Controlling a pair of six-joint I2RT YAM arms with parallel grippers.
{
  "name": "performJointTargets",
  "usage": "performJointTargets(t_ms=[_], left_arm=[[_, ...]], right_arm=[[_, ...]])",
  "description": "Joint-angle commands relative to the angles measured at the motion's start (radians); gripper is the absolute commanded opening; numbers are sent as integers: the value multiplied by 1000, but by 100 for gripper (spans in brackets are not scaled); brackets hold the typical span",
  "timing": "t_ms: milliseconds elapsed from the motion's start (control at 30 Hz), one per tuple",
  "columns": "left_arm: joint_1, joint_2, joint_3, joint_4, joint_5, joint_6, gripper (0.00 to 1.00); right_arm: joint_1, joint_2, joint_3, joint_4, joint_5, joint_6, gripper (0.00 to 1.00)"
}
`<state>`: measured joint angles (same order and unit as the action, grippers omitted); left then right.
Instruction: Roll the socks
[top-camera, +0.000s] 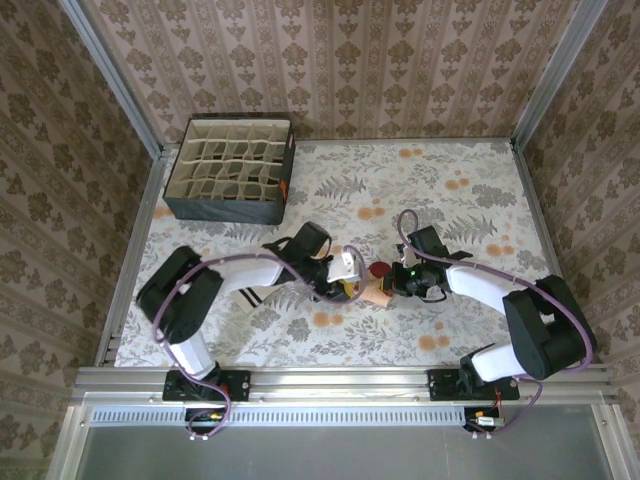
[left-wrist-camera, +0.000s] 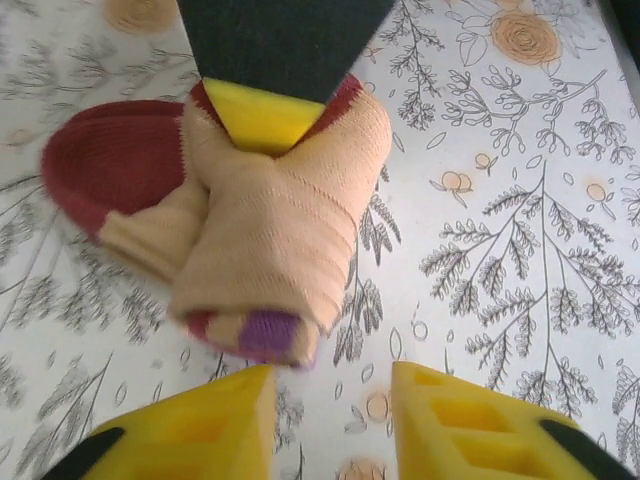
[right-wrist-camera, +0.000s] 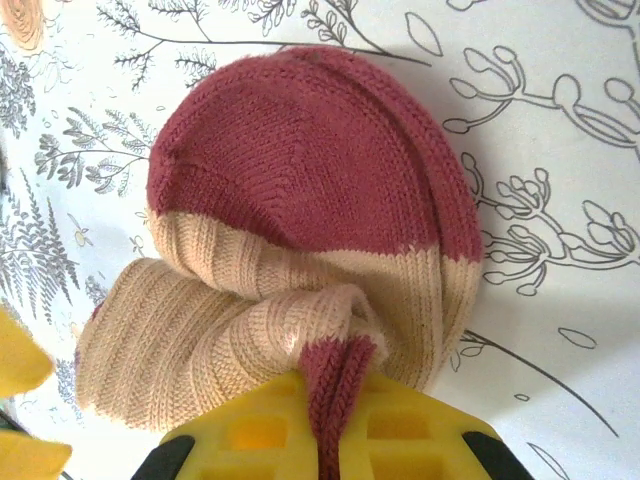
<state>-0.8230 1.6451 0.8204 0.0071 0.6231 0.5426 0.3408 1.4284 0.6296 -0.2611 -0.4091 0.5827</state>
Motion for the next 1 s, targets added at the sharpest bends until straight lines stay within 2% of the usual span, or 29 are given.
performJointTargets(t_ms=[0,167,367,733,967], left_arm=[[-22,-92,-91,215,-119,89,41],[-126,-131,-119,222,-344,258,42],[-229,-72,-99,259,-489,411,42],[-253,87,-25,275,-530,500,42],[-249,177,18,285,-539,514,42]], right_arm=[[-11,53,-7,-158,144,-14,0],[-11,74,20,-178,139,-36,0],[-11,114,57,-212,123,-72,0],[-13,202,94,-239,78,-108,1],[-15,243,126,-255,30,-141,5]])
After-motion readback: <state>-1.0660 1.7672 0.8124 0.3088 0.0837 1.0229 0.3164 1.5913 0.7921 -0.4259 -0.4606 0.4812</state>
